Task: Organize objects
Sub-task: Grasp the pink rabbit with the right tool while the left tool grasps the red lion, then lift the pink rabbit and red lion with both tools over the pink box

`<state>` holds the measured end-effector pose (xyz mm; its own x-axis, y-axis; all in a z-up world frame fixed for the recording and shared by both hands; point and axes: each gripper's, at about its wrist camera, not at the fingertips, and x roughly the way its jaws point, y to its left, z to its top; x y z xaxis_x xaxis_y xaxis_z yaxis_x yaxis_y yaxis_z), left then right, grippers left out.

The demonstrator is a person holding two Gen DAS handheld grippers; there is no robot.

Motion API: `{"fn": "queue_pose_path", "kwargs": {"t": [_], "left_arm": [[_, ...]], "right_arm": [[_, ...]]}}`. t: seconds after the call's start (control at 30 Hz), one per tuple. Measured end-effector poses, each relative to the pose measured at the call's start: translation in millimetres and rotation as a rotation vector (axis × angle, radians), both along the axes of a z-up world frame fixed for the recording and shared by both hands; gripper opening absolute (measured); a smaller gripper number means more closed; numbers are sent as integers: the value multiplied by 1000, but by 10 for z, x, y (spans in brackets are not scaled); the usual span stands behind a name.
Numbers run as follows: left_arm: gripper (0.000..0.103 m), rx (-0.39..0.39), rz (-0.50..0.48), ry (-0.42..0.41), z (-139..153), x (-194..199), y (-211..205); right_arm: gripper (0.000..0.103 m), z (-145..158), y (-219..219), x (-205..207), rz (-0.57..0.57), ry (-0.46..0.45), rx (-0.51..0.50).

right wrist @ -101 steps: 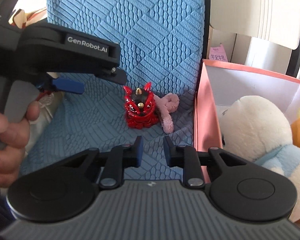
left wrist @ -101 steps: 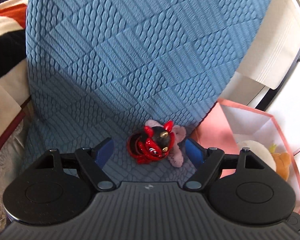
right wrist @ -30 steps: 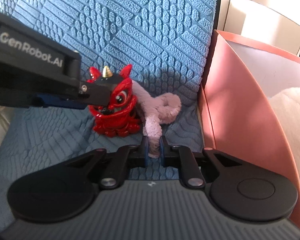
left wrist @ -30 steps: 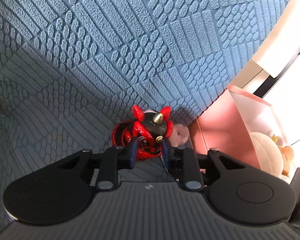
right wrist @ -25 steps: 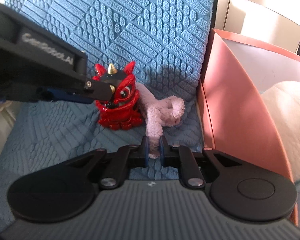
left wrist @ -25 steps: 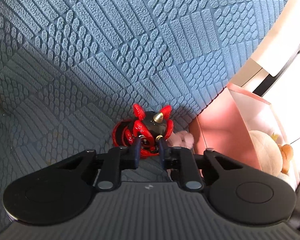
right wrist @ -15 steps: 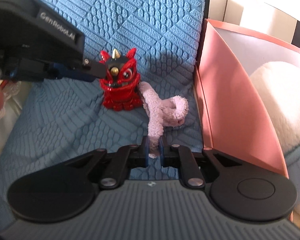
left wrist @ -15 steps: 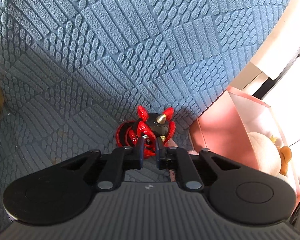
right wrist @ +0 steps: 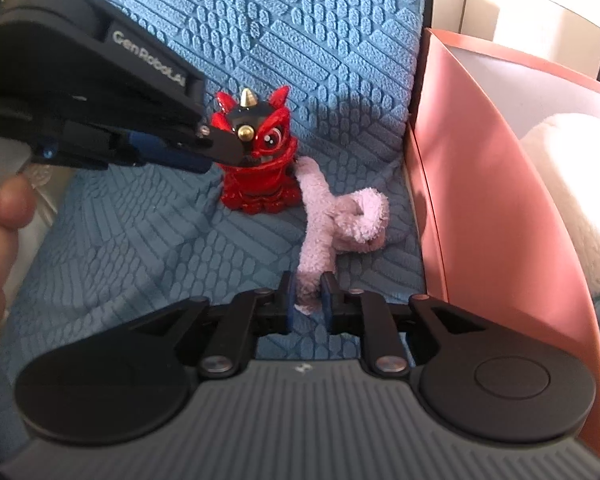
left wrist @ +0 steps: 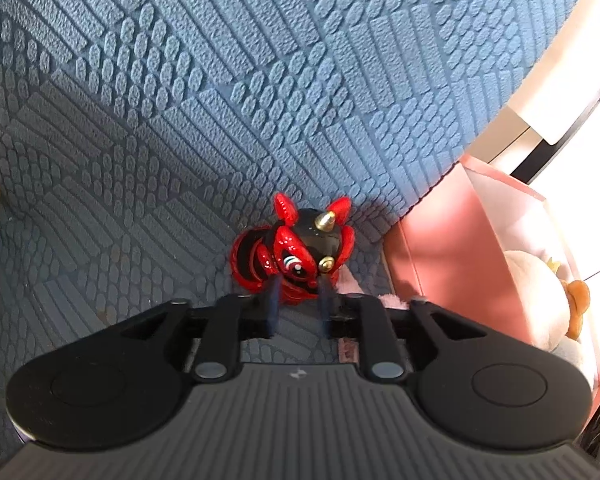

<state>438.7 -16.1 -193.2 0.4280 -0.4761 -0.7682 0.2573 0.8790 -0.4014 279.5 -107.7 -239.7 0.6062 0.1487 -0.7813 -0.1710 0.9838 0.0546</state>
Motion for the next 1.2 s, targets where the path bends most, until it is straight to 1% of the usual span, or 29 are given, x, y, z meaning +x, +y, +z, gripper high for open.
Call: {"fn": "queue_pose_path", "kwargs": {"t": [0.03, 0.07, 0.1, 0.2, 0.27, 0.3, 0.33, 0.37, 0.57, 0.67, 0.77, 0.9, 0.97, 1.13, 1.2], "left_arm": [[51, 6, 9, 7, -5, 9, 3], [55, 10, 20, 9, -8, 13, 9], [57, 12, 26, 6, -7, 13, 14], [60, 16, 29, 8, -10, 25, 12], [60, 12, 29, 13, -21, 30, 7], [61, 11, 28, 15, -25, 31, 3], [61, 12, 27, 16, -30, 32, -5], [61, 15, 27, 16, -35, 32, -13], [61, 24, 15, 16, -77, 47, -129], [61, 43, 13, -8, -91, 44, -191], [61, 32, 27, -29, -99, 37, -231], [61, 34, 39, -81, -63, 6, -277], [61, 28, 43, -91, -53, -4, -309], [61, 59, 34, -113, -68, -19, -383], [61, 51, 41, -115, -85, 2, -424]], "right_arm": [[33, -13, 5, 18, 2, -2, 1], [36, -22, 8, 32, 1, -2, 5], [36, -23, 5, 39, -1, -4, 10], [35, -38, 34, 76, 0, -8, 11], [33, -59, 58, 109, -2, -14, 5], [27, -69, 67, 124, -4, -19, 0], [18, -73, 71, 135, -9, -20, -14], [17, -73, 70, 143, -16, -20, -30], [15, 6, 11, 128, -32, -25, -13], [15, 7, -21, 119, -34, -15, -4], [15, 6, -37, 115, -33, -9, -5], [15, 8, -38, 111, -31, -7, 0], [15, 6, -36, 107, -33, -4, 3], [15, -7, -33, 94, -35, 0, 1], [15, -23, -28, 94, -33, 2, -3]]}}
